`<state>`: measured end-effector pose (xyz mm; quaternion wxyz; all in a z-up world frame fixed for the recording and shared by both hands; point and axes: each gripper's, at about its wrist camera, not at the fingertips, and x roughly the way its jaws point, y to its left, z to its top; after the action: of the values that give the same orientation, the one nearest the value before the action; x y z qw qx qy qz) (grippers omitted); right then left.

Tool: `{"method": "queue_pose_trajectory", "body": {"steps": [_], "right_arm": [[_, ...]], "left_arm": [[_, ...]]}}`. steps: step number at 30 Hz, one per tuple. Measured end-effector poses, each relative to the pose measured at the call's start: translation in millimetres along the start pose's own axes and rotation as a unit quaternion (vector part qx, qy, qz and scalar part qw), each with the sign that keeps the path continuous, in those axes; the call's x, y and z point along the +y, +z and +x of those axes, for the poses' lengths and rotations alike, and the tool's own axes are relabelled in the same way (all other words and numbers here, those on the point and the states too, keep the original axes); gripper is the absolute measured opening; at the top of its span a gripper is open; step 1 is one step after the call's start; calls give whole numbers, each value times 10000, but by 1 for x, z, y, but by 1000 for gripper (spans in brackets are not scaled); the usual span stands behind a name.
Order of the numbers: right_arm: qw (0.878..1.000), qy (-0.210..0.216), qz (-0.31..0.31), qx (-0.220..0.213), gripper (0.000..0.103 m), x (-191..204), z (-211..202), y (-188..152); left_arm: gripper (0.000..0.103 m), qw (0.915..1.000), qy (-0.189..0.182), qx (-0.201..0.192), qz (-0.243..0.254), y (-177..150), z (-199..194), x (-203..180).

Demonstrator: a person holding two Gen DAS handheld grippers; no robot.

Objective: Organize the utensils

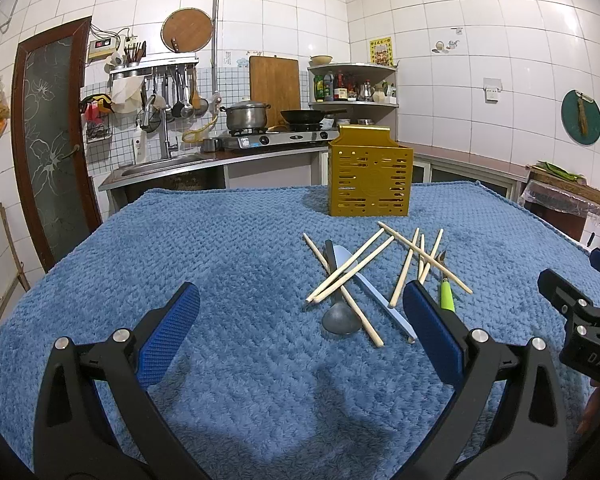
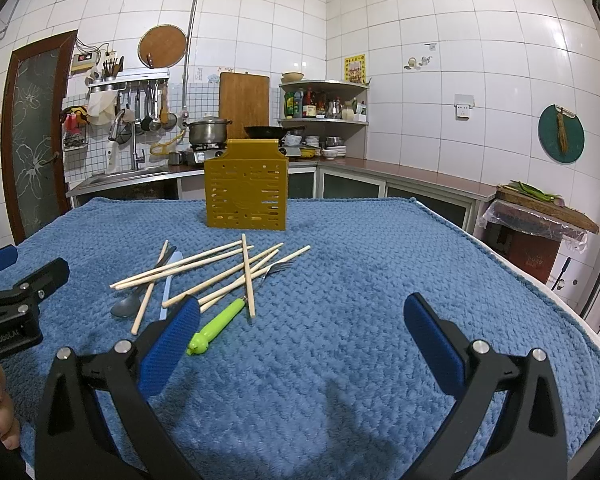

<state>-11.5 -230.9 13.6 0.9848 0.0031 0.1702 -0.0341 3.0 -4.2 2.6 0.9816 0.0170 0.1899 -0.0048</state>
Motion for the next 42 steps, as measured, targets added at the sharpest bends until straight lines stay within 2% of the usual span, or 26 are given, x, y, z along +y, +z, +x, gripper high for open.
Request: {"method": "queue_pose_trajectory", "body": {"steps": [42], "right_arm": [[10000, 12, 37, -24, 99, -5, 4, -3]], "left_arm": [[98, 10000, -23, 3, -18, 0, -1, 0]]}}
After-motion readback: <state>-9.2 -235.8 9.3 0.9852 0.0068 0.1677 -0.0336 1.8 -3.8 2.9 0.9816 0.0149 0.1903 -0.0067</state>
